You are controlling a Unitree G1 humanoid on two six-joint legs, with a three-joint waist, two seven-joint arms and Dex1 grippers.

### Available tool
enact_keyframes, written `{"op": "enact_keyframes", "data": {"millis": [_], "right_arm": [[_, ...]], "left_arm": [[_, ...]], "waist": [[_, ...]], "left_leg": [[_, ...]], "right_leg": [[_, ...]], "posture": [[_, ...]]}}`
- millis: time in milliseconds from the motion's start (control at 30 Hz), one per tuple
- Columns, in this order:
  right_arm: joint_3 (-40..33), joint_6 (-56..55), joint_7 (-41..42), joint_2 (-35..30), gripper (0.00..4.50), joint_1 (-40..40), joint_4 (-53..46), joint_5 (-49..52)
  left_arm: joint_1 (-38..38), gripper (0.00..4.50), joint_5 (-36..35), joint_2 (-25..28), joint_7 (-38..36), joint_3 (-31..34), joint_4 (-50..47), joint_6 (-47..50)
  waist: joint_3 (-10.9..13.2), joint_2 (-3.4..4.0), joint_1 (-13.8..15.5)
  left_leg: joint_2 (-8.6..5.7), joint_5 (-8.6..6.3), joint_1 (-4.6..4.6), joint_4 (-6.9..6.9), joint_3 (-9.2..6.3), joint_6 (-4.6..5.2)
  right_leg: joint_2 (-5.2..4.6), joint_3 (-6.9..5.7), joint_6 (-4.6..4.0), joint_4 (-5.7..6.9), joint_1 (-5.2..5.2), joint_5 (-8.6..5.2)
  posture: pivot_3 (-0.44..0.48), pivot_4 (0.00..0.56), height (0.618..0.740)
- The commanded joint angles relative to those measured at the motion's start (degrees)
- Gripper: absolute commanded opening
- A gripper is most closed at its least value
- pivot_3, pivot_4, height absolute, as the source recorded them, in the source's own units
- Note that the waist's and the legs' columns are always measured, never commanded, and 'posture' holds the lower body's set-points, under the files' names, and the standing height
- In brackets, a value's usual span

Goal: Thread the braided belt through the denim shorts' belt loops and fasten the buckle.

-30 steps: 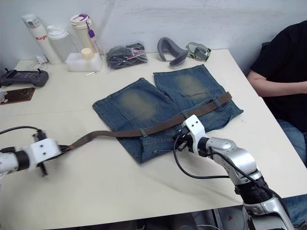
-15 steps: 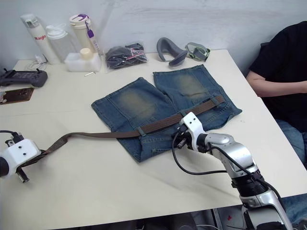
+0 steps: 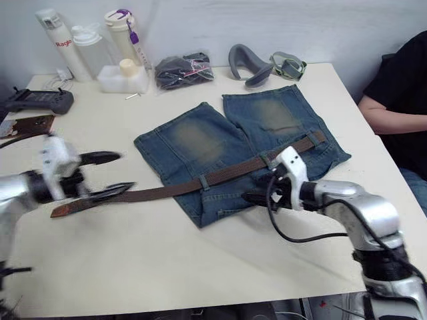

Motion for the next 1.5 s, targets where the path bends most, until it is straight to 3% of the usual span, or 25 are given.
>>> {"op": "enact_keyframes", "data": {"millis": [33, 267, 433, 533, 800, 1167, 1367, 1500], "right_arm": [[-3.9, 2.1, 1.2, -3.0, 4.45, 1.6, -6.2, 3.9], [-13.6, 6.9, -4.7, -7.6, 4.45, 9.6, -16.5, 6.8], [-23.4, 12.2, -10.7, -8.9, 4.45, 20.4, -24.7, 7.1], [-27.4, 13.5, -13.0, -8.5, 4.50, 23.1, -27.6, 7.6], [-28.7, 11.4, -13.7, -10.3, 4.50, 26.2, -27.8, 6.4], [-17.0, 1.5, -10.6, -9.5, 4.50, 17.3, -17.4, 3.4], [-11.4, -2.4, -7.1, -9.8, 4.50, 13.8, -11.5, 2.3], [-10.3, -3.3, -4.5, -10.1, 4.50, 12.0, -9.1, 2.9]], "left_arm": [[-6.3, 4.50, -1.3, -5.0, -1.3, -10.4, -2.7, 3.4], [-16.0, 4.50, 11.8, -15.2, -3.0, -29.8, 7.5, -3.8], [-19.8, 4.50, 21.2, -20.5, 0.0, -35.7, 18.9, -10.0], [-21.0, 3.63, 23.5, -21.1, -1.7, -36.6, 23.9, -13.1], [-28.0, 0.09, 24.0, -15.1, -12.5, -30.9, 45.5, -28.8], [-25.8, 0.03, 23.1, -6.4, -17.5, -22.8, 53.9, -34.0], [-21.7, 0.03, 20.5, -3.5, -19.0, -18.6, 52.3, -28.4], [-19.0, 1.66, 18.6, -1.5, -18.8, -15.6, 49.1, -24.6]], "waist": [[0.0, 0.00, 0.0], [0.0, 0.02, 0.5], [0.0, 0.01, 1.6], [0.0, 0.01, 1.5], [0.0, 0.01, 1.2], [0.0, 0.00, -0.4], [0.0, 0.00, -1.2], [0.0, 0.00, -1.4]], "left_leg": [[0.00, 0.00, 0.00, 0.02, 0.04, 0.01], [0.07, -0.04, -0.21, 0.61, 0.02, 0.01], [0.10, -0.05, -0.21, 0.77, -0.04, 0.32], [0.10, -0.04, -0.20, 0.77, 0.01, 0.33], [0.14, 0.01, -0.19, 0.76, 0.01, 0.25], [0.19, 0.01, -0.13, 0.72, 0.02, 0.24], [0.19, 0.01, -0.14, 0.74, 0.02, 0.25], [0.21, 0.00, -0.12, 0.72, 0.05, 0.25]], "right_leg": [[0.00, 0.01, 0.00, 0.00, -0.01, 0.00], [0.12, 0.01, 0.05, 0.10, 0.01, 0.02], [0.13, 0.00, 0.27, 0.17, 0.08, 0.15], [0.15, 0.08, 0.30, 0.23, 0.04, 0.17], [0.18, 0.06, 0.30, 0.23, 0.02, 0.17], [0.22, 0.09, 0.28, 0.31, -0.02, 0.16], [0.21, 0.10, 0.28, 0.34, -0.01, 0.16], [0.23, 0.13, 0.26, 0.40, -0.06, 0.15]], "posture": [[0.000, 0.150, 0.740], [0.000, 0.150, 0.740], [0.000, 0.150, 0.740], [0.000, 0.150, 0.740], [0.000, 0.150, 0.740], [0.000, 0.150, 0.740], [0.000, 0.150, 0.740], [0.000, 0.150, 0.740]]}}
